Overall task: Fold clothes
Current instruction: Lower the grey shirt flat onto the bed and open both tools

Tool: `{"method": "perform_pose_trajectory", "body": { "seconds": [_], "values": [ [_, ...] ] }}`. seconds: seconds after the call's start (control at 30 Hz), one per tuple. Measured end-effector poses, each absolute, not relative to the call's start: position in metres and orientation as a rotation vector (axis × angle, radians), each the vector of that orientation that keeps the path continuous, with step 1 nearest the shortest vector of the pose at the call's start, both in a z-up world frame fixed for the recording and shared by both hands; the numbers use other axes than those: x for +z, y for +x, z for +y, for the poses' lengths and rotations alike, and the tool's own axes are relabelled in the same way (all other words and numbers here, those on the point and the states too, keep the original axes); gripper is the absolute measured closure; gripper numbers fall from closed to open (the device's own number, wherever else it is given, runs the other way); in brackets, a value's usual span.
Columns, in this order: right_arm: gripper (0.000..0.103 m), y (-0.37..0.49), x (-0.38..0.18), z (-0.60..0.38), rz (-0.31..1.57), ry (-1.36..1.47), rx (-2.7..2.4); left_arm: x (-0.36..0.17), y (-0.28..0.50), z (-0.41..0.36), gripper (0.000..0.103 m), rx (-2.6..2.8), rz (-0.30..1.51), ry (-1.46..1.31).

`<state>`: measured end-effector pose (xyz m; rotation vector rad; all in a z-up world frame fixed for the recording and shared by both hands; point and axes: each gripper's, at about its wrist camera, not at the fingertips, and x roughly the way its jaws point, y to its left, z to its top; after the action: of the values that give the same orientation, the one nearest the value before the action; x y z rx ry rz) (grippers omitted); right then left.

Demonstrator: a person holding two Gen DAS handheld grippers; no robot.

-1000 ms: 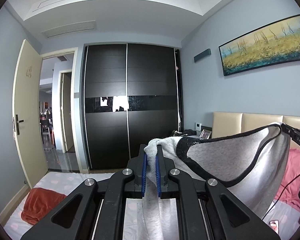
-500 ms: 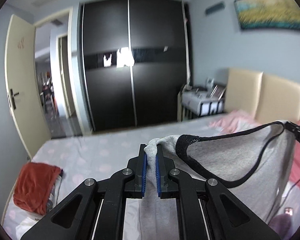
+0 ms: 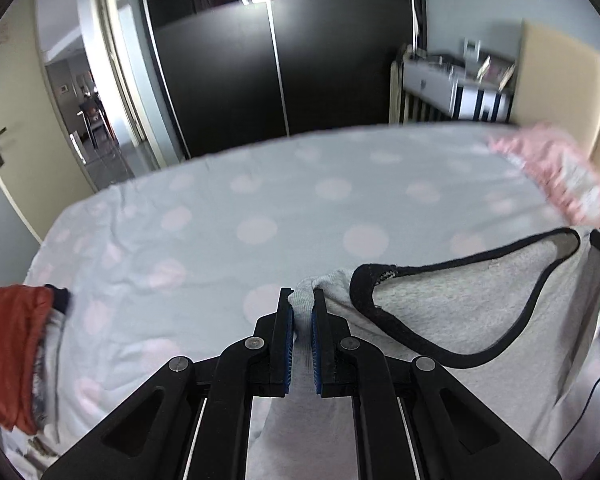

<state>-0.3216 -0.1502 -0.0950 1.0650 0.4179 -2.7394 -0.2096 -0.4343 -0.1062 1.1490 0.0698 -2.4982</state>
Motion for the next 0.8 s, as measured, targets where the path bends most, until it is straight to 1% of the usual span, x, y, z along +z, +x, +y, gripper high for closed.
{"method": "perform_pose_trajectory", "body": {
  "seconds": [0.13,0.27,0.43,0.5,0.53,0.57,0.6,0.63,0.73,0.8],
  "values": [
    [0.097,-0.363,-0.158,-0.163,0.438,1.203,-2.679,-0.163,-0.247,-0.447,0.095,-2.447,0.059,1.255],
    [0.097,-0.378,-0.193,-0.177,0.488,1.259,-2.622,-0.214,-0.277,-0.460,0.093,-2.387,0.082,1.353],
    [0.096,-0.394,-0.230,-0.192,0.535,1.325,-2.546,-0.249,-0.293,-0.463,0.089,-2.332,0.111,1.433],
    [0.095,-0.395,-0.235,-0.191,0.510,1.371,-2.514,-0.251,-0.292,-0.460,0.072,-2.308,0.081,1.436],
    [0.093,-0.396,-0.235,-0.189,0.494,1.384,-2.506,-0.249,-0.289,-0.458,0.067,-2.308,0.078,1.432],
    [0.087,-0.396,-0.232,-0.186,0.475,1.392,-2.505,-0.247,-0.286,-0.457,0.056,-2.308,0.074,1.429],
    [0.083,-0.396,-0.229,-0.182,0.456,1.399,-2.504,-0.244,-0.283,-0.455,0.052,-2.309,0.071,1.425],
    [0.079,-0.396,-0.224,-0.177,0.427,1.407,-2.506,-0.241,-0.278,-0.454,0.052,-2.309,0.074,1.420],
    [0.076,-0.393,-0.202,-0.155,0.314,1.430,-2.514,-0.219,-0.254,-0.457,0.051,-2.310,0.133,1.387],
    [0.074,-0.381,-0.186,-0.139,0.275,1.434,-2.511,-0.203,-0.230,-0.454,0.050,-2.313,0.171,1.360]
  ]
}}
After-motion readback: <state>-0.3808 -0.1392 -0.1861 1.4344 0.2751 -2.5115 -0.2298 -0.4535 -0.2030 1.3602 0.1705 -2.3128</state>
